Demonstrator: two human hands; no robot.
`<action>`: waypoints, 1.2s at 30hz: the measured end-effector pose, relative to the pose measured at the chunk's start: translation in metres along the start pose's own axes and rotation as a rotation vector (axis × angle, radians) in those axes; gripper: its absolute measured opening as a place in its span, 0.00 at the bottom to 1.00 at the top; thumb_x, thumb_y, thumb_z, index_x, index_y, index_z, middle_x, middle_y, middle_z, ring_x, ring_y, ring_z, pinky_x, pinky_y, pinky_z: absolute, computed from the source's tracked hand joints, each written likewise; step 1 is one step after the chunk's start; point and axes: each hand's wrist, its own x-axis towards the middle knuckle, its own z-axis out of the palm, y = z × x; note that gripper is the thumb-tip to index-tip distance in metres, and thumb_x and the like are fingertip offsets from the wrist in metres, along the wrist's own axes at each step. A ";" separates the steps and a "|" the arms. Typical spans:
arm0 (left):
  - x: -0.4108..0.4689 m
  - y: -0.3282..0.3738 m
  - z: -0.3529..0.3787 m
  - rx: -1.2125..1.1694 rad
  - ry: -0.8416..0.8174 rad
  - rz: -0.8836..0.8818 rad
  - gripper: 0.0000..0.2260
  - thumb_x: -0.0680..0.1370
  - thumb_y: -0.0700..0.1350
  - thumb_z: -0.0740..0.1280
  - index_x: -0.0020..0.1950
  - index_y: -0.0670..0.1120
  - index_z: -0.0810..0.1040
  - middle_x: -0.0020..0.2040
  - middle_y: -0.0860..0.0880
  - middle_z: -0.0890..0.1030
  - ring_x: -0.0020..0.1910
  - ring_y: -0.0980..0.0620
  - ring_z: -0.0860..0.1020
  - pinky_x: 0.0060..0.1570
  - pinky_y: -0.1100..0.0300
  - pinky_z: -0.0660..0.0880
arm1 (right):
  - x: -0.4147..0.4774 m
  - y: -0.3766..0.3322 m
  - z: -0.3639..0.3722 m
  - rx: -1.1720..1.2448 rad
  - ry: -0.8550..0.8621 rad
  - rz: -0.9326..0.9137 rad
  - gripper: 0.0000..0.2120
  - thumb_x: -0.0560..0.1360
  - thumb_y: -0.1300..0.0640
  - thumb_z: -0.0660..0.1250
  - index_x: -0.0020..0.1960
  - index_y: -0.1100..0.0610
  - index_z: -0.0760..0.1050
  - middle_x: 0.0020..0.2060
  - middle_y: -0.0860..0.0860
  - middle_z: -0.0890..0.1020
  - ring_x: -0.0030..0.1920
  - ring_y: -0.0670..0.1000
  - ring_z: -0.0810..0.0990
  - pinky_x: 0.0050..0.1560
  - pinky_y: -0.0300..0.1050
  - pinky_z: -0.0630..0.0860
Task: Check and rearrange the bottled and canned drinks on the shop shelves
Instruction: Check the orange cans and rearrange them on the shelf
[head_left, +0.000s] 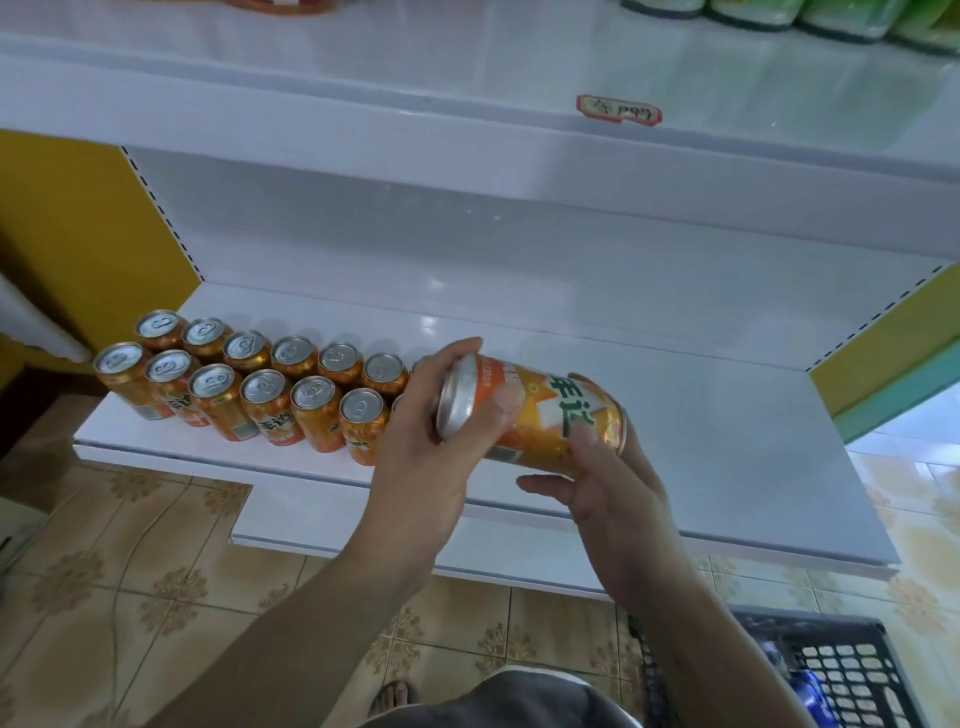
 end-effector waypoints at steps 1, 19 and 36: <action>0.001 0.000 0.000 0.012 -0.033 0.006 0.24 0.71 0.53 0.77 0.65 0.58 0.76 0.61 0.54 0.80 0.60 0.54 0.80 0.49 0.65 0.79 | 0.001 0.001 0.000 0.082 0.001 0.020 0.25 0.74 0.47 0.68 0.68 0.55 0.72 0.54 0.54 0.84 0.51 0.55 0.85 0.41 0.44 0.82; -0.006 -0.019 0.046 -0.037 -0.357 0.041 0.24 0.77 0.36 0.64 0.73 0.47 0.69 0.65 0.55 0.79 0.66 0.57 0.75 0.60 0.64 0.73 | -0.007 -0.011 -0.042 0.261 0.055 0.391 0.29 0.81 0.35 0.51 0.51 0.58 0.77 0.32 0.54 0.78 0.23 0.46 0.65 0.22 0.36 0.63; -0.067 -0.054 0.113 0.038 -0.281 0.012 0.23 0.76 0.38 0.66 0.71 0.49 0.72 0.63 0.54 0.81 0.62 0.59 0.77 0.59 0.64 0.75 | -0.062 -0.003 -0.125 0.272 -0.003 0.492 0.30 0.79 0.35 0.52 0.40 0.57 0.79 0.32 0.55 0.75 0.22 0.45 0.59 0.19 0.35 0.57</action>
